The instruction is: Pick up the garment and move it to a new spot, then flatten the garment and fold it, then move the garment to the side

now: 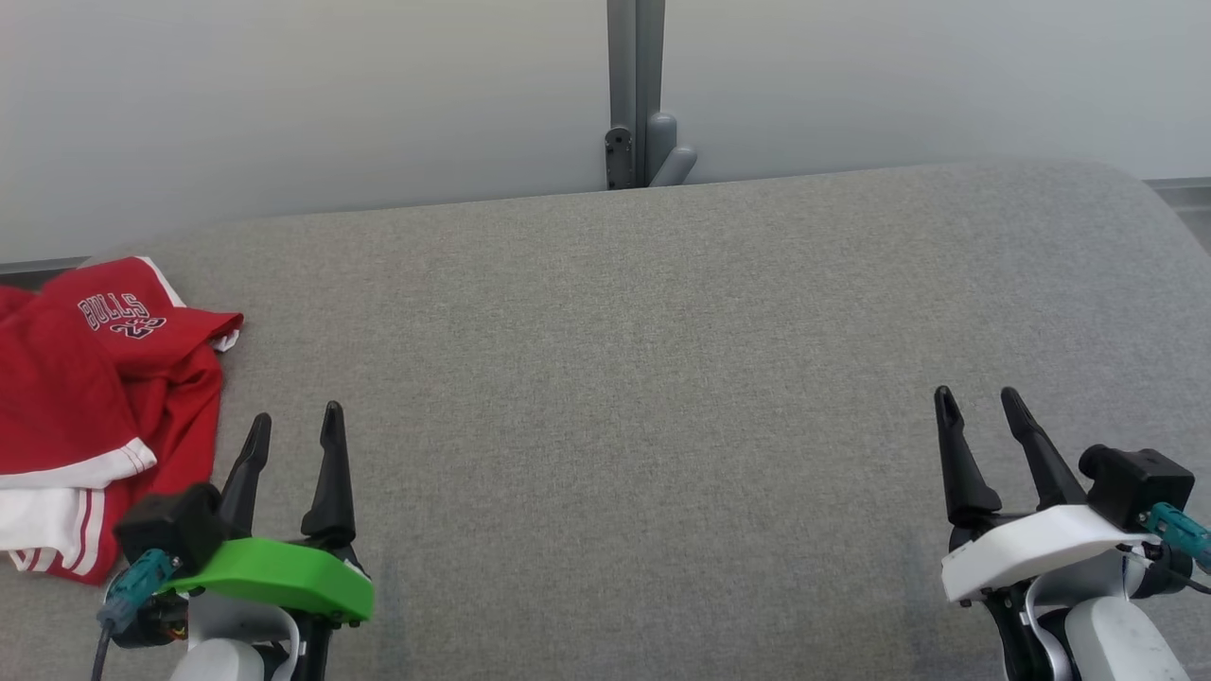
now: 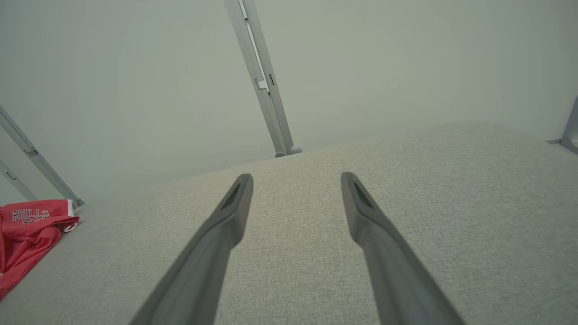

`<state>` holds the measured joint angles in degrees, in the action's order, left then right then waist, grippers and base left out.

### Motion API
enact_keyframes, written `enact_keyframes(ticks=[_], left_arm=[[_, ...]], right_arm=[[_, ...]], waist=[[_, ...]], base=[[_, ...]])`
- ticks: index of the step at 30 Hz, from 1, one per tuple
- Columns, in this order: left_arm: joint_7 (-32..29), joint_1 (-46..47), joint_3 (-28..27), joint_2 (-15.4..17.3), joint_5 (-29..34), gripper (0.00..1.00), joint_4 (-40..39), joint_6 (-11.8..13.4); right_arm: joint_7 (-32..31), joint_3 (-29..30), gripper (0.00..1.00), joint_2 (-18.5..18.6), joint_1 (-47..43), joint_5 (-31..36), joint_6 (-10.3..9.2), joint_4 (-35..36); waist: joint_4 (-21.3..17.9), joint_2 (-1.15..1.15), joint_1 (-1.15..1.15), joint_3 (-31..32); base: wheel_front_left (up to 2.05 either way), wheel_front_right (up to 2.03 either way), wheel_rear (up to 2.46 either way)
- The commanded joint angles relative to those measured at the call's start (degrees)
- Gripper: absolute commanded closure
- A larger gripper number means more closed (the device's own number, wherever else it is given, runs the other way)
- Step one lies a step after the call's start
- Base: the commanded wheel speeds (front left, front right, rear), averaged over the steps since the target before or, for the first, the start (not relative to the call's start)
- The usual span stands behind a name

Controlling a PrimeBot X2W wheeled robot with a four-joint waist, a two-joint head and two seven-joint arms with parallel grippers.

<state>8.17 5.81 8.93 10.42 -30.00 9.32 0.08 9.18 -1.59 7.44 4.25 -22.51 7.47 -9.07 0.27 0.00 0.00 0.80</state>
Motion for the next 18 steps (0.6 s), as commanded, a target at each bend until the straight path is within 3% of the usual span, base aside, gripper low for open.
enact_keyframes(ticks=[1,18], left_arm=[[0.6,0.1,0.3,0.8,1.7,0.00,0.0,0.4],[2.5,0.5,2.4,1.7,8.2,0.00,1.8,1.7]], right_arm=[[0.8,0.0,0.00,0.1,0.0,1.9,0.03,0.1],[3.0,0.3,0.00,-0.2,-0.4,11.0,0.03,0.1]], waist=[[0.0,0.00,0.00,0.0],[0.2,0.00,0.00,0.2]], base=[[0.00,0.00,0.00],[0.00,0.00,0.00]])
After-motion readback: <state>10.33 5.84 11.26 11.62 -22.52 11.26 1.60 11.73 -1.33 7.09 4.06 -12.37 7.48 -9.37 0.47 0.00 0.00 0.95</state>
